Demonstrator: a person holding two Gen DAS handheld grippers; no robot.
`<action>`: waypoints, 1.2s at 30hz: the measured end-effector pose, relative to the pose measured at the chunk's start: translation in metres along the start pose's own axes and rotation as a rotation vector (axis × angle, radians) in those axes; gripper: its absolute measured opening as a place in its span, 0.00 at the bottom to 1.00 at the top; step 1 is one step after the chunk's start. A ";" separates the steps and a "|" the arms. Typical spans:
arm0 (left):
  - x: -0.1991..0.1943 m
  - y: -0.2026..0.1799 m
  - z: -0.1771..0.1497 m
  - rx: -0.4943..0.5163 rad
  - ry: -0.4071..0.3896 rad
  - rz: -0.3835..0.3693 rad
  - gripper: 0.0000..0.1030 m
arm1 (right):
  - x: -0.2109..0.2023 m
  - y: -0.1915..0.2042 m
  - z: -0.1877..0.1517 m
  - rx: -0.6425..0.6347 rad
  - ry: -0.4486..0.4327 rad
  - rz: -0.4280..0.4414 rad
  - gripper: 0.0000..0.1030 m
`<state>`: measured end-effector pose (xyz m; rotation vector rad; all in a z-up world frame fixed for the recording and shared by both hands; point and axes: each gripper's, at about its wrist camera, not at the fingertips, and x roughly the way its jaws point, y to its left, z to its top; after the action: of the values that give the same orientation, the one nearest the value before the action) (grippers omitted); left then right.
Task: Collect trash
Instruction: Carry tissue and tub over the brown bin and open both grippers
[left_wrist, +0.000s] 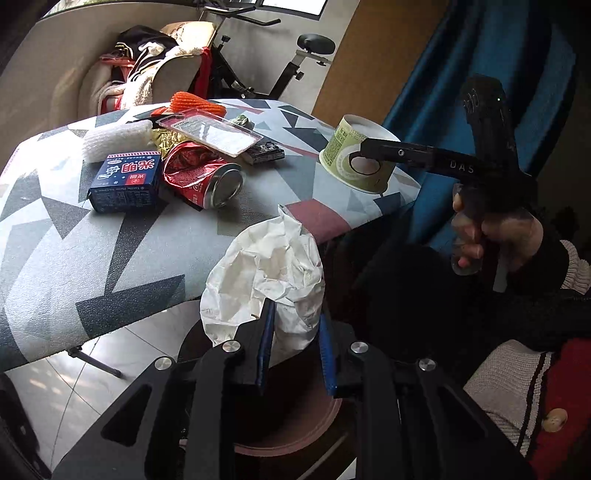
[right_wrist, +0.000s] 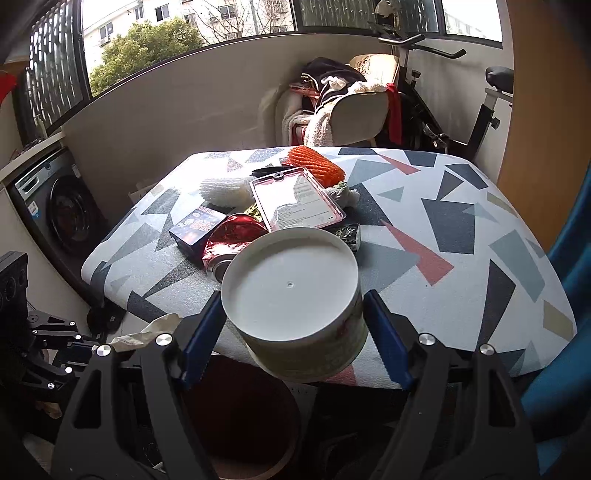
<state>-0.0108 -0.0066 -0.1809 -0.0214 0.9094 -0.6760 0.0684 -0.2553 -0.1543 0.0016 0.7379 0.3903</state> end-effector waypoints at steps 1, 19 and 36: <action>0.002 -0.001 -0.005 0.001 -0.004 0.003 0.25 | -0.001 0.001 -0.001 -0.003 0.000 0.000 0.73; -0.056 0.017 -0.008 -0.038 -0.320 0.391 0.94 | 0.027 0.053 -0.058 -0.045 0.073 0.182 0.74; -0.056 0.045 -0.021 -0.155 -0.299 0.420 0.94 | 0.064 0.092 -0.093 -0.163 0.269 0.236 0.68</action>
<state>-0.0261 0.0650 -0.1667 -0.0662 0.6465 -0.2021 0.0189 -0.1597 -0.2525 -0.1202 0.9735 0.6847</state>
